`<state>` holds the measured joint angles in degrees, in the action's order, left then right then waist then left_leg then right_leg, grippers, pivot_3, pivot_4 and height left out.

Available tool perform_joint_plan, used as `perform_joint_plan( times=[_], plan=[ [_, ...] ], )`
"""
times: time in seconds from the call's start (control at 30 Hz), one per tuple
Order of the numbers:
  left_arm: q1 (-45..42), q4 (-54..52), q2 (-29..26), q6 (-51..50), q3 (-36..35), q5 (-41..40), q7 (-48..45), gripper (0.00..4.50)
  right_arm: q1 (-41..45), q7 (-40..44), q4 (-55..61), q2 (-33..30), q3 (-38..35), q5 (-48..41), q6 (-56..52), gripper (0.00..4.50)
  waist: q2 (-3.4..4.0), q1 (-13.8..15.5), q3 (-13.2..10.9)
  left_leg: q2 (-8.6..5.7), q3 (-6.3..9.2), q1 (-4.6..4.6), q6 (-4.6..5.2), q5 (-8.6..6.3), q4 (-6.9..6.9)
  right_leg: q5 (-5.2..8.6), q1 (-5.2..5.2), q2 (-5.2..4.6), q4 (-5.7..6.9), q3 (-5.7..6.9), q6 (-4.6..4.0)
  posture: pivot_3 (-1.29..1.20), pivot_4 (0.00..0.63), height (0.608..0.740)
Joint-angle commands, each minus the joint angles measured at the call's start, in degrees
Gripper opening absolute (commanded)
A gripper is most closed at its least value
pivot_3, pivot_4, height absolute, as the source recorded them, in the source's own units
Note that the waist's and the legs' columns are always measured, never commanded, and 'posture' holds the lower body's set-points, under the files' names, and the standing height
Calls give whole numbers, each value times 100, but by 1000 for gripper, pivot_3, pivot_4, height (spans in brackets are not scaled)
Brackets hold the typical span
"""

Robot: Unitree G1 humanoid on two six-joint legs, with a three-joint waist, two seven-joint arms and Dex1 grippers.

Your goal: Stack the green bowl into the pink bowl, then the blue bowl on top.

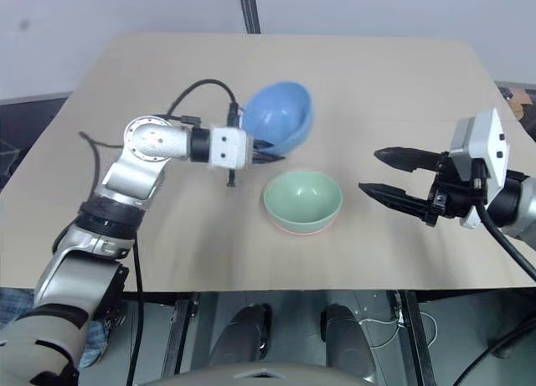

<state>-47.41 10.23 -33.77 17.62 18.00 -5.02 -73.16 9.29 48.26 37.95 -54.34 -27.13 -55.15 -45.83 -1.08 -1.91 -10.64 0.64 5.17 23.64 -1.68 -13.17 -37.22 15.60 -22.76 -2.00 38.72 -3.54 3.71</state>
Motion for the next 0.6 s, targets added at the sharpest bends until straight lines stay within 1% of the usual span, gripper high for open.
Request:
perform_joint_plan(
  times=[0.03,0.17,0.2,0.3,0.33,0.37,0.53,0.6],
  plan=[
    [3,-415,-49,507,147,-570,-854,34,-28,-28,172,-113,-258,-122,120,2883,0,-10,0,0,0,-1,0,0,-1,0,0,0,2,0,0,0,150,740],
    [94,-505,-91,481,280,-843,-1423,34,-92,-41,206,-123,-299,-136,130,2883,0,-10,0,0,0,-4,0,0,-7,0,0,1,10,-1,0,0,150,740],
    [109,-532,-74,445,262,-929,-1489,425,-118,-40,219,-130,-318,-143,127,2883,0,-11,0,0,0,-4,1,0,-9,0,0,1,12,-1,0,0,150,740],
    [133,-549,5,508,139,-984,-1425,1223,-177,-21,227,-154,-351,-146,138,2883,0,-8,0,0,3,-2,1,0,-13,1,1,2,12,0,1,0,150,740],
    [139,-550,17,468,106,-993,-1383,1716,-183,-18,220,-160,-346,-143,147,2883,0,-8,0,0,3,-2,1,0,-12,1,1,2,12,0,1,0,150,740],
    [131,-539,31,397,78,-1017,-1351,2009,-181,-10,210,-166,-330,-139,156,2883,0,-8,0,0,3,-1,1,0,-13,0,1,2,12,0,1,0,150,740],
    [71,-588,93,-286,-222,-1344,-1057,2009,-183,36,161,-188,-287,-125,194,2883,0,-10,0,0,4,-2,1,0,-13,1,1,2,14,0,1,0,150,740],
    [158,-737,57,-777,-431,-1606,-872,2009,-206,59,148,-197,-283,-119,213,2883,0,-18,0,0,4,-3,1,0,-14,1,1,2,14,0,1,0,150,740]
  ],
)
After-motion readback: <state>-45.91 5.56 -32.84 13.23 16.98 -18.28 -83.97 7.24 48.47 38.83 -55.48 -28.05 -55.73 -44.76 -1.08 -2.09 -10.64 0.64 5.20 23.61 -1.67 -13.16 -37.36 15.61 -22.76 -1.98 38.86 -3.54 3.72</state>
